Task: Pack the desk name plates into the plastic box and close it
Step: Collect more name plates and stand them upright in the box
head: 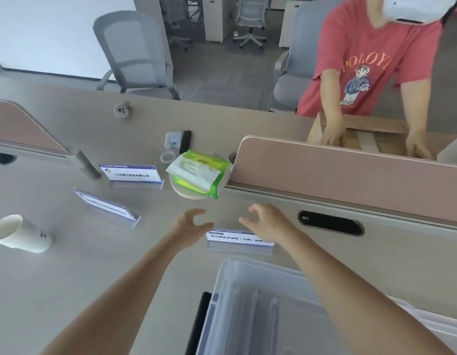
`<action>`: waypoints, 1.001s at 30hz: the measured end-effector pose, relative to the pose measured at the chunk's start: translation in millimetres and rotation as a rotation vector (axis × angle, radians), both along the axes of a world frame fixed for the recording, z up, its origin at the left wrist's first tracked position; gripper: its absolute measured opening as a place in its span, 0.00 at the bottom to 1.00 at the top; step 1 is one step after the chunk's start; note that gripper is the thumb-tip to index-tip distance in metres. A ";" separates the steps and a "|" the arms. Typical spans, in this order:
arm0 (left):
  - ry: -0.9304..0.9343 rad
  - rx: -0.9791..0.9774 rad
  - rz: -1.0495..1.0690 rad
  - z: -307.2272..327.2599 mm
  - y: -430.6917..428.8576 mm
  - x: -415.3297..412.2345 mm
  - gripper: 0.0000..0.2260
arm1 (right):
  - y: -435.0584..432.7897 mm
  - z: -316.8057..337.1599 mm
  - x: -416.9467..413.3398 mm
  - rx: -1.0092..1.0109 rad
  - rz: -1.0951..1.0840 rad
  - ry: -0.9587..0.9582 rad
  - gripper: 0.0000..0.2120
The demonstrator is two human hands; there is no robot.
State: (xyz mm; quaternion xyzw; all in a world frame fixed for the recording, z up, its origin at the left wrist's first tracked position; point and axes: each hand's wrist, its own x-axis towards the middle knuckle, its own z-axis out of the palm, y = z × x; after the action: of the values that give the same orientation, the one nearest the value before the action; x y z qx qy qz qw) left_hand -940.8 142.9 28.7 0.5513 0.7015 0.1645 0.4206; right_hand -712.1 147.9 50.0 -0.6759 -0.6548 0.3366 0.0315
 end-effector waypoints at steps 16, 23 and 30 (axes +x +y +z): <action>-0.234 -0.071 0.065 -73.0 18.0 29.8 0.35 | 27.0 -59.4 1.4 -0.143 0.356 -0.271 0.11; -0.275 -0.013 0.205 -47.2 3.7 24.4 0.46 | 13.4 -17.8 -2.9 0.023 0.378 -0.329 0.09; -0.472 -0.112 0.338 7.6 -19.5 18.8 0.54 | -15.6 40.9 2.8 0.169 0.254 -0.285 0.12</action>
State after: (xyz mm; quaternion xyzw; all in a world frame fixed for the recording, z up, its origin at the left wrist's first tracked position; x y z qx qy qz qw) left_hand -922.1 123.4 36.3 0.3493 0.6742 0.3169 0.5684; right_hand -709.3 132.3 90.9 -0.6238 -0.7584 0.1830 -0.0475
